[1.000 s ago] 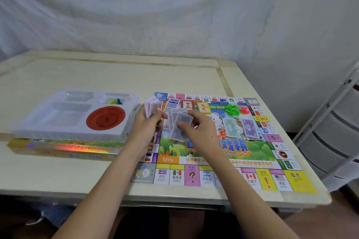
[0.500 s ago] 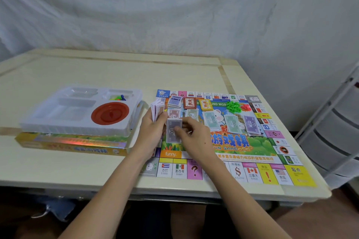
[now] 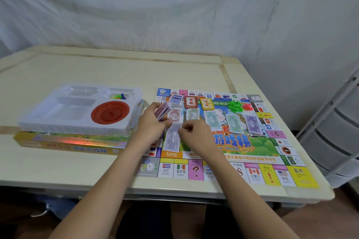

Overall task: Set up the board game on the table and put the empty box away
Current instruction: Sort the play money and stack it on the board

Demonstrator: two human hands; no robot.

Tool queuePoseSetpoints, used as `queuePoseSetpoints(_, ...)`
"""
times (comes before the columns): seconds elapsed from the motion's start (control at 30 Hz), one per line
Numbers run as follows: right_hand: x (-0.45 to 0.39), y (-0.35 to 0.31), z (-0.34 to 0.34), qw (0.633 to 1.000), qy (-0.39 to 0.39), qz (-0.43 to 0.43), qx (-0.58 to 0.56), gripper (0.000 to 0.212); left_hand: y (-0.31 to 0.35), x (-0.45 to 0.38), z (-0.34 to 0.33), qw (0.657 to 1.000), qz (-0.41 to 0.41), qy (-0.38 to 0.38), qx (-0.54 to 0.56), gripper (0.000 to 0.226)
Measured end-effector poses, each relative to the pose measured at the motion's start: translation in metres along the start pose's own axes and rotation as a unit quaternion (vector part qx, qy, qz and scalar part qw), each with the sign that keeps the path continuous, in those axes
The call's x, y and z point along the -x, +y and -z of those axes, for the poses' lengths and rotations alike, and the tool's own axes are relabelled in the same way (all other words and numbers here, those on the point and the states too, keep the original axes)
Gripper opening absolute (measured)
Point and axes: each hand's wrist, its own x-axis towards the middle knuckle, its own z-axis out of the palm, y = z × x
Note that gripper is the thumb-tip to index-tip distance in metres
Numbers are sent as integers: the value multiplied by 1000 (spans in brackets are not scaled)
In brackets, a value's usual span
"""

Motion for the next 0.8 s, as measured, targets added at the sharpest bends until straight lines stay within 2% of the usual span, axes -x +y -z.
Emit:
queuePoseSetpoints(0.1,-3,3,-7,998,12,3,60,27,-3,-6,-9,996,-15,13,-90,41)
queuePoseSetpoints(0.23,-2,4,-17,994,37,17,97,15,-10,-9,-18,987,-34,30,-155,36)
queuePoseSetpoints(0.4,-1,6,-22,991,60,52,103,9,-16,-11,-23,979,-64,37,-189,31)
queuePoseSetpoints(0.53,-2,9,-26,988,55,63,127,20,-17,-13,-22,980,-77,54,-177,28)
queuePoseSetpoints(0.63,-2,8,-21,994,35,51,89,20,0,-12,-15,996,-45,64,-51,22)
queuePoseSetpoints(0.7,-5,5,-8,998,52,26,26,19,14,-12,-8,990,45,26,131,8)
queuePoseSetpoints(0.73,-7,3,1,997,73,19,-10,18,19,-13,-4,964,106,-11,243,6)
queuePoseSetpoints(0.8,-9,-2,19,992,103,18,-75,14,26,-14,3,886,194,-80,413,6)
